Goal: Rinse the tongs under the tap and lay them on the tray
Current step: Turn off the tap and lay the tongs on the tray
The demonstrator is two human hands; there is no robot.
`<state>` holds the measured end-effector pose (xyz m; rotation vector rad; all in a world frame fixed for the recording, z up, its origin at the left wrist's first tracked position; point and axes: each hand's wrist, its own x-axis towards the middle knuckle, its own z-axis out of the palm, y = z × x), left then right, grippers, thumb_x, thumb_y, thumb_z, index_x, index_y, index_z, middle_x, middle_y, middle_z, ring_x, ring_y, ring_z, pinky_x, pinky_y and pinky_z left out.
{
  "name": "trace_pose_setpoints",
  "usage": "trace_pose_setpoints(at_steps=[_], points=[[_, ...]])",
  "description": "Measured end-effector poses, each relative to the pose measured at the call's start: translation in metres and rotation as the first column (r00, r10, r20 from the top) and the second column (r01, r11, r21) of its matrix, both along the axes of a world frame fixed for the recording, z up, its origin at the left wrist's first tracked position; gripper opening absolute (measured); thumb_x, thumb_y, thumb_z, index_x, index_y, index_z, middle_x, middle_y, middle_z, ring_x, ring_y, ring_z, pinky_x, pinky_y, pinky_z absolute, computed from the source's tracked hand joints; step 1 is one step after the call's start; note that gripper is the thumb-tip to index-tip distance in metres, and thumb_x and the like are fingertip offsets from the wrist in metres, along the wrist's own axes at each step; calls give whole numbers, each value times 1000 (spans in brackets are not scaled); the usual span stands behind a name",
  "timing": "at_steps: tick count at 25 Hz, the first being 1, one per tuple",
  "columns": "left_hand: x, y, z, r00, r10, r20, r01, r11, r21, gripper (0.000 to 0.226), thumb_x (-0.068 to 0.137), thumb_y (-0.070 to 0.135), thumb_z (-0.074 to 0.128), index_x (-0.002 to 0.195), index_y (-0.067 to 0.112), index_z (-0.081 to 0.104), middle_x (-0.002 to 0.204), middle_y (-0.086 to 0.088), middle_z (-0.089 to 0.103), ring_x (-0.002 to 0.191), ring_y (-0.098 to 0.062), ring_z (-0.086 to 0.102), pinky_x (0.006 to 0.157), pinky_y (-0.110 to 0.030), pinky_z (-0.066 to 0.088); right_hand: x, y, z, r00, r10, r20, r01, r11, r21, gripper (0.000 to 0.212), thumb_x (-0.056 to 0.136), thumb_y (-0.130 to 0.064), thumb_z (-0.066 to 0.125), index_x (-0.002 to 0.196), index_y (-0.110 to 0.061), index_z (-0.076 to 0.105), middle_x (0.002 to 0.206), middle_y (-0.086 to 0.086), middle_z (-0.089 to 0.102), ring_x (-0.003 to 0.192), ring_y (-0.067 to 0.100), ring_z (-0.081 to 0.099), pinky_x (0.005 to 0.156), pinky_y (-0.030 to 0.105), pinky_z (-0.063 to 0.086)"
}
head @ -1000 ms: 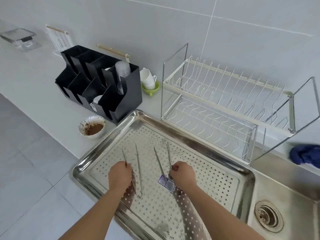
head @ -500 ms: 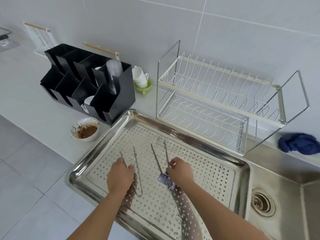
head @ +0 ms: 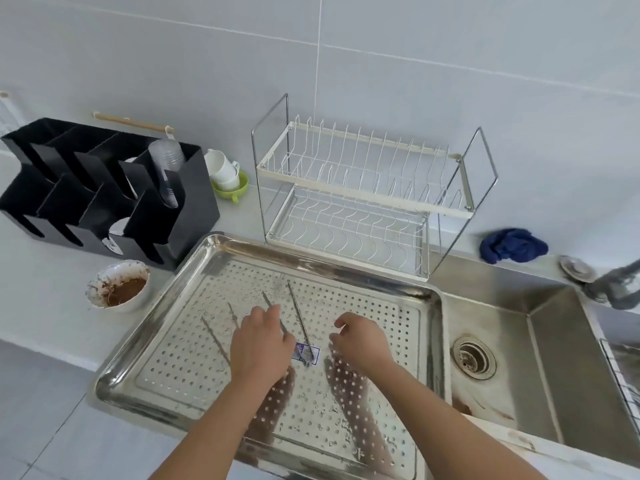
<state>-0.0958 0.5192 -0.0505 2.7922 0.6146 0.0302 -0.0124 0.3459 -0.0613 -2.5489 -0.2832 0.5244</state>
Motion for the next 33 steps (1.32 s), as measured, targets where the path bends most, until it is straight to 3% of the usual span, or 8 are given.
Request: trace_pose_setpoints(at_steps=[5, 11, 15, 22, 29, 31, 33], points=[[7, -39, 8, 982, -186, -3, 186, 981, 48, 54, 94, 40, 50, 144, 20, 42, 120, -3, 58, 98, -17, 56, 77, -31, 50, -18, -43, 16, 995, -83, 61, 83, 996, -10, 33, 92, -32, 62, 124, -24, 65, 99, -10, 70, 88, 14, 67, 75, 32, 57], [16, -110, 13, 926, -378, -7, 377, 922, 88, 53, 94, 42, 47, 142, 20, 41, 123, -5, 56, 101, -21, 57, 86, -37, 49, -36, -113, 29, 970, -208, 126, 211, 977, -12, 34, 91, -37, 60, 124, -28, 65, 106, -9, 73, 93, 16, 68, 67, 27, 50], [23, -172, 16, 875, -485, 0, 482, 869, 112, 52, 95, 42, 46, 142, 21, 42, 124, -5, 56, 101, -21, 57, 84, -37, 47, -47, -176, 33, 943, -304, 137, 305, 952, 11, 36, 91, -35, 60, 124, -25, 66, 107, -5, 74, 95, 19, 69, 73, 29, 53], [28, -306, 22, 815, -579, 19, 572, 809, 137, 45, 93, 42, 48, 134, 21, 49, 118, -4, 59, 99, -23, 59, 79, -36, 46, -61, -315, 27, 902, -404, 155, 406, 914, 18, 37, 91, -35, 61, 126, -26, 65, 117, -2, 71, 109, 23, 66, 89, 34, 53], [33, -430, 12, 803, -595, -38, 595, 794, 125, 42, 89, 40, 52, 127, 22, 54, 116, -6, 61, 105, -28, 59, 85, -40, 46, -67, -454, 20, 888, -440, 135, 448, 893, -34, 29, 90, -34, 60, 117, -25, 65, 110, -2, 70, 100, 25, 65, 72, 29, 45], [35, -455, 11, 791, -609, -49, 609, 780, 144, 37, 89, 41, 51, 121, 22, 56, 113, -6, 61, 101, -29, 59, 83, -40, 47, -67, -483, 18, 872, -475, 116, 483, 874, -51, 22, 87, -29, 57, 105, -20, 65, 101, -1, 70, 93, 28, 65, 74, 33, 53], [40, -479, 9, 756, -653, -47, 651, 743, 154, 35, 89, 41, 51, 117, 20, 57, 109, -7, 61, 98, -29, 60, 81, -40, 49, -65, -506, 15, 844, -530, 83, 534, 844, -44, 26, 86, -29, 55, 109, -23, 65, 101, -2, 72, 94, 27, 67, 77, 35, 56]])
